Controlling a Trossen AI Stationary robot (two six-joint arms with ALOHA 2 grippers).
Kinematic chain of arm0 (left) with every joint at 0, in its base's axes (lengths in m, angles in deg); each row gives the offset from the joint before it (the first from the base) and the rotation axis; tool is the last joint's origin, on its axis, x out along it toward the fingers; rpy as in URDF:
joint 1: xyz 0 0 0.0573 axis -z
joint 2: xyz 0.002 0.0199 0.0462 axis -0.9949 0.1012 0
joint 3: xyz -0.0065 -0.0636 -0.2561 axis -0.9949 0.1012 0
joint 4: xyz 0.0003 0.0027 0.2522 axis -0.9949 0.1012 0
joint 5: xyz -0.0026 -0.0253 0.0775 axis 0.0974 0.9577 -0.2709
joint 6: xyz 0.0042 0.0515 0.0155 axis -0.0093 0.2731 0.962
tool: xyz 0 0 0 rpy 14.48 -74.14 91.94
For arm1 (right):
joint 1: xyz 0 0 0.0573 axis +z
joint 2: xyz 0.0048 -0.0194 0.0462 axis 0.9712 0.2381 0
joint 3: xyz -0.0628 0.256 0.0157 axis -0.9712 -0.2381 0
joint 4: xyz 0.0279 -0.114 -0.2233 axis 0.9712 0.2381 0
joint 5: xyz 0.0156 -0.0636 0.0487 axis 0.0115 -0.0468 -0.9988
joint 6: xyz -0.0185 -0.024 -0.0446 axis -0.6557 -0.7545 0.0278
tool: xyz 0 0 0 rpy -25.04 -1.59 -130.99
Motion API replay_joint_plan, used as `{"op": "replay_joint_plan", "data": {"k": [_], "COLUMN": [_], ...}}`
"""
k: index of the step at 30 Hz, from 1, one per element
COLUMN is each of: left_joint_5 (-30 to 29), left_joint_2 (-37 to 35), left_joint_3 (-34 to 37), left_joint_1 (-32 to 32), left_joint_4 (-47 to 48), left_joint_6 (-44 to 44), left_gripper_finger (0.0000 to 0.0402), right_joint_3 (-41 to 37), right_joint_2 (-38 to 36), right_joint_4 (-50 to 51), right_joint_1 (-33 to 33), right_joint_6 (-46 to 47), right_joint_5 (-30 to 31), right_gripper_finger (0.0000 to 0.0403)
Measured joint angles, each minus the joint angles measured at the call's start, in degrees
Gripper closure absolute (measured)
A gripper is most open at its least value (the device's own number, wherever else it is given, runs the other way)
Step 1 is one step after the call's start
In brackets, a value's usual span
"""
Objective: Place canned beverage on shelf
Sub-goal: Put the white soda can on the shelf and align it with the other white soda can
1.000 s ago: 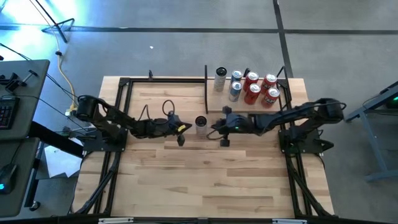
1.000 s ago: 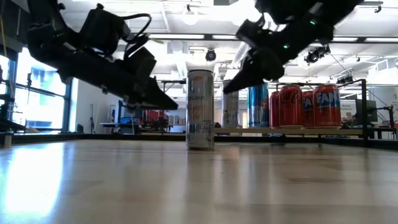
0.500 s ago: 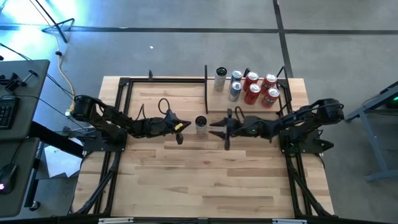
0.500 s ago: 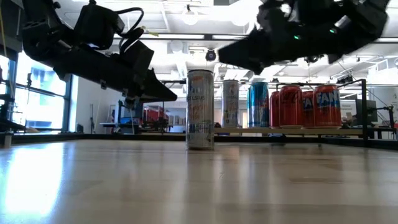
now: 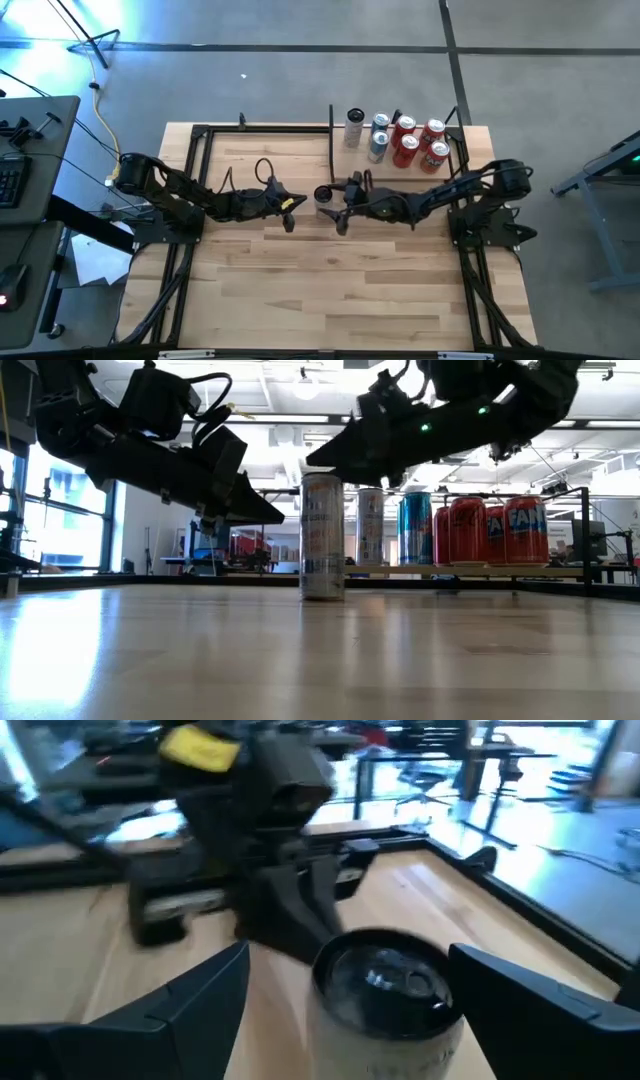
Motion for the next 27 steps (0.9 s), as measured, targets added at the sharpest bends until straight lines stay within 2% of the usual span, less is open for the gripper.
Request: {"op": "replay_joint_plan", "data": {"k": [4,12,16,19,23,27], "left_joint_5": [0.0,0.0,0.1,0.1,1.4,1.9], "left_joint_2": [0.0,0.0,0.0,0.0,0.0,0.0], "left_joint_3": [0.0,0.0,0.0,0.0,0.0,0.0], "left_joint_1": [0.0,0.0,0.0,0.0,0.0,0.0], "left_joint_4": [-0.1,0.1,0.2,0.3,0.4,0.4], "left_joint_6": [-0.1,-0.3,-0.3,-0.3,-0.1,0.0], "left_gripper_finger": [0.0401,0.0401,0.0401,0.0401,0.0401,0.0401], "right_joint_3": [1.3,3.1,3.0,2.9,2.8,2.8], "right_joint_2": [3.3,6.3,5.8,3.9,-2.8,-13.0], "right_joint_4": [-0.2,-0.6,-1.2,0.4,7.0,19.1], "right_joint_1": [-0.7,-1.6,-1.6,-1.5,-2.2,-5.5], "right_joint_6": [0.2,0.0,-1.4,-4.4,-9.3,-15.3], "right_joint_5": [3.3,1.9,2.0,0.6,-5.9,-12.0], "right_gripper_finger": [0.0077,0.0078,0.0111,0.0166,0.0168,0.0168]}}
